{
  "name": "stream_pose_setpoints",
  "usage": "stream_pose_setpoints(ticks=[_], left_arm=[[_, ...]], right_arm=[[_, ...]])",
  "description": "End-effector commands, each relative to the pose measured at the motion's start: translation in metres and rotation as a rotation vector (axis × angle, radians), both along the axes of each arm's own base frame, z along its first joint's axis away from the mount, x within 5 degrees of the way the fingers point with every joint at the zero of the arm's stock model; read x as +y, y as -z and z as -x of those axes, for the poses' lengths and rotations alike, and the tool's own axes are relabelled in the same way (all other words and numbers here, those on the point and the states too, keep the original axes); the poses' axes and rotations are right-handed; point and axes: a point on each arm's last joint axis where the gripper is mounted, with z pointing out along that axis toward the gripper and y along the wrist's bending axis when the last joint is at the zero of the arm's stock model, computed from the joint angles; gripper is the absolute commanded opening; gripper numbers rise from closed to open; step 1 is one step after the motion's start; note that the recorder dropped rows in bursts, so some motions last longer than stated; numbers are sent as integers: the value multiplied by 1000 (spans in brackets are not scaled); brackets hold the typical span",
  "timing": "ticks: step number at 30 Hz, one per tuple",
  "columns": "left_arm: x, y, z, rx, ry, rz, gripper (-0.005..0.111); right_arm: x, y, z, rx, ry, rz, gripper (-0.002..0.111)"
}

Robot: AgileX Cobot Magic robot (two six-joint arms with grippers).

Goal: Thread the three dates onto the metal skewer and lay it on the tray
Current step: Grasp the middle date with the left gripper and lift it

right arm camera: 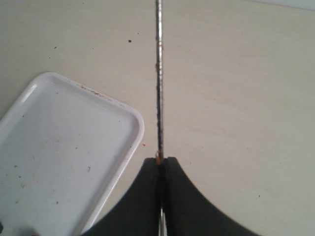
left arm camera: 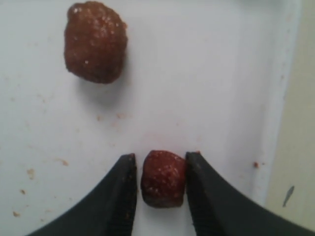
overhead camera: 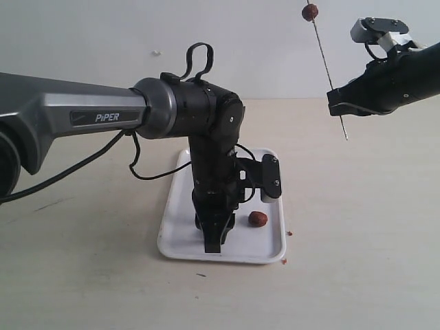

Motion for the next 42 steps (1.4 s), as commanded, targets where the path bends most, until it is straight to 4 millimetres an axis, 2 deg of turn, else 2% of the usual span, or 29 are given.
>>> stream_pose_setpoints(ticks=[1,8,14,19,23,29,35,40,42], left_arm=[[-2,2,4,18,-12,-5,35],[-3,2,4,24,-42,-1,35],[-3,2,4,24,-42,-1,21],[1,-5,2,20,-50,3,21],[14,-29,-11,-18,-92,46,20],[47,-77,-32,-44,-228,171,20],[83,-121,-45,61,-398,383,20],[108,-138,-51,150,-483,478,20],[121,-140,-58,145,-518,490,20]], right_arm=[[-1,-4,1,-13,1,-4,0],[0,-4,2,-2,-21,1,0],[0,-3,2,0,-22,3,0],[-1,0,6,23,-83,73,0],[-2,5,11,63,-166,148,0],[2,8,22,149,-285,146,0],[-1,13,32,194,-477,265,0],[-2,20,41,237,-580,311,0],[4,20,47,247,-651,264,0]])
